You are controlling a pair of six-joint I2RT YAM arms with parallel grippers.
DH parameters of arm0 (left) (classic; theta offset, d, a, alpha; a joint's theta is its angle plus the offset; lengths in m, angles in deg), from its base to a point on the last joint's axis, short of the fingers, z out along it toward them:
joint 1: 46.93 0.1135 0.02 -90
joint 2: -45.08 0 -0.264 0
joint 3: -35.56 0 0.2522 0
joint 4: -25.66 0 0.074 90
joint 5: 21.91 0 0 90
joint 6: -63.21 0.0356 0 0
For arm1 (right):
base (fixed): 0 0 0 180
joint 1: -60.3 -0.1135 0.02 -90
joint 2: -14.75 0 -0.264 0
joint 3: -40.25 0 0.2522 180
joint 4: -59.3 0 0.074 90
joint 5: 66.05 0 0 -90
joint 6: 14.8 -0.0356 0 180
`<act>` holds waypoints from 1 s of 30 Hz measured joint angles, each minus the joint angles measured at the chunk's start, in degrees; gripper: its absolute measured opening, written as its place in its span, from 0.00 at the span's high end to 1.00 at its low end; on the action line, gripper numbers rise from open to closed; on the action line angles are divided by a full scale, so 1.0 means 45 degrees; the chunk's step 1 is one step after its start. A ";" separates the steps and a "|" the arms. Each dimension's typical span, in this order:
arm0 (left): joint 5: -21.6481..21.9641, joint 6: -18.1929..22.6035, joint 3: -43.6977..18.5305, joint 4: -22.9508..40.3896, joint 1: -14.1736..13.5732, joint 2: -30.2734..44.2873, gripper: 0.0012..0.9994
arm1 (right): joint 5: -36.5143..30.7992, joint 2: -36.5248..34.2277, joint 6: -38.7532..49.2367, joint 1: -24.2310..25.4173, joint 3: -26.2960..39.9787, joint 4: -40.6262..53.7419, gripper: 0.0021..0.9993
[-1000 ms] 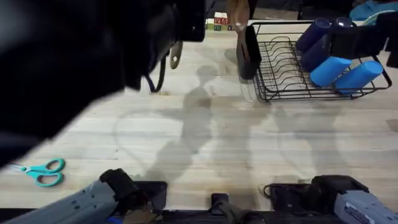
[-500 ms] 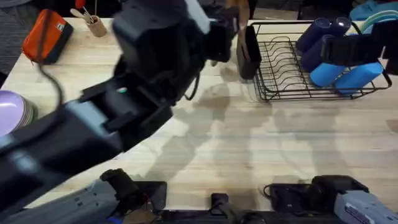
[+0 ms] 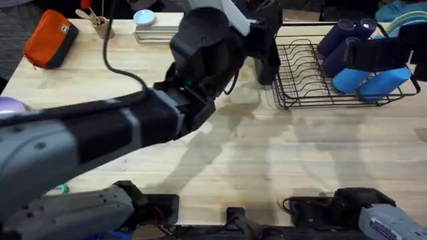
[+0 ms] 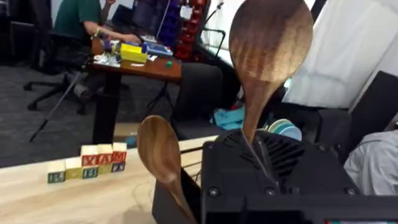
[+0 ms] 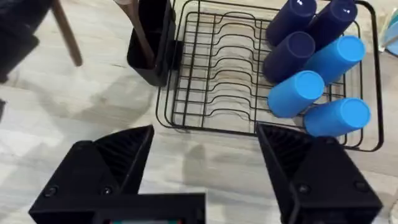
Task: Pick up the spoon on the table one by one and put them onto the rack
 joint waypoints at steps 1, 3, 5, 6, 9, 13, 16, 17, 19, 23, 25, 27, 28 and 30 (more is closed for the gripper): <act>-0.0014 -0.0004 0.0000 -0.0312 0.0000 0.0196 0.96 | 0.0000 0.0000 -0.0005 0.0000 0.0000 0.0000 0.00; -0.0043 -0.0004 0.0000 -0.0981 0.0000 0.0577 0.96 | 0.0000 0.0000 -0.0005 0.0000 0.0000 0.0000 0.00; -0.0048 -0.0021 0.0000 -0.1615 0.0000 0.0933 0.96 | 0.0000 0.0000 -0.0005 0.0000 0.0000 0.0000 0.00; -0.0048 -0.0071 0.0000 -0.1900 0.0000 0.1104 0.96 | 0.0000 0.0000 -0.0005 0.0000 0.0000 0.0000 0.00; -0.0048 -0.0287 0.0000 -0.2734 0.0000 0.1645 0.96 | 0.0000 0.0000 -0.0003 0.0000 0.0000 0.0000 0.00; -0.0049 -0.0459 -0.0001 -0.3860 0.0000 0.2389 0.96 | 0.0005 0.0000 -0.0004 0.0000 0.0000 0.0000 0.00; -0.0048 -0.0524 -0.0005 -0.4451 0.0000 0.2849 0.96 | 0.0001 0.0000 -0.0005 0.0000 0.0000 0.0000 0.00; -0.0053 -0.0544 -0.0015 -0.4468 0.0000 0.2953 0.96 | 0.0005 0.0000 -0.0004 0.0000 0.0000 0.0000 0.00; -0.0053 -0.0586 -0.0092 -0.4456 0.0000 0.3213 0.96 | 0.0005 0.0000 -0.0005 0.0000 0.0000 0.0000 0.00; -0.0053 -0.0602 -0.0521 -0.4424 0.0000 0.3750 0.96 | 0.0005 0.0000 -0.0005 0.0000 0.0000 0.0000 0.00; -0.0053 -0.0631 -0.0707 -0.4425 0.0000 0.3912 0.96 | 0.0005 0.0000 -0.0005 0.0000 0.0000 0.0000 0.00; -0.0049 -0.0636 -0.0842 -0.4443 0.0000 0.4006 0.96 | 0.0005 0.0000 -0.0005 0.0000 0.0000 0.0000 0.00; -0.0055 -0.0642 -0.0935 -0.4442 0.0000 0.4077 0.96 | 0.0001 0.0000 -0.0005 0.0000 0.0000 0.0000 0.00; -0.0119 -0.0675 -0.1098 -0.4468 0.0000 0.4230 0.96 | 0.0005 0.0000 -0.0005 0.0000 0.0000 0.0000 0.00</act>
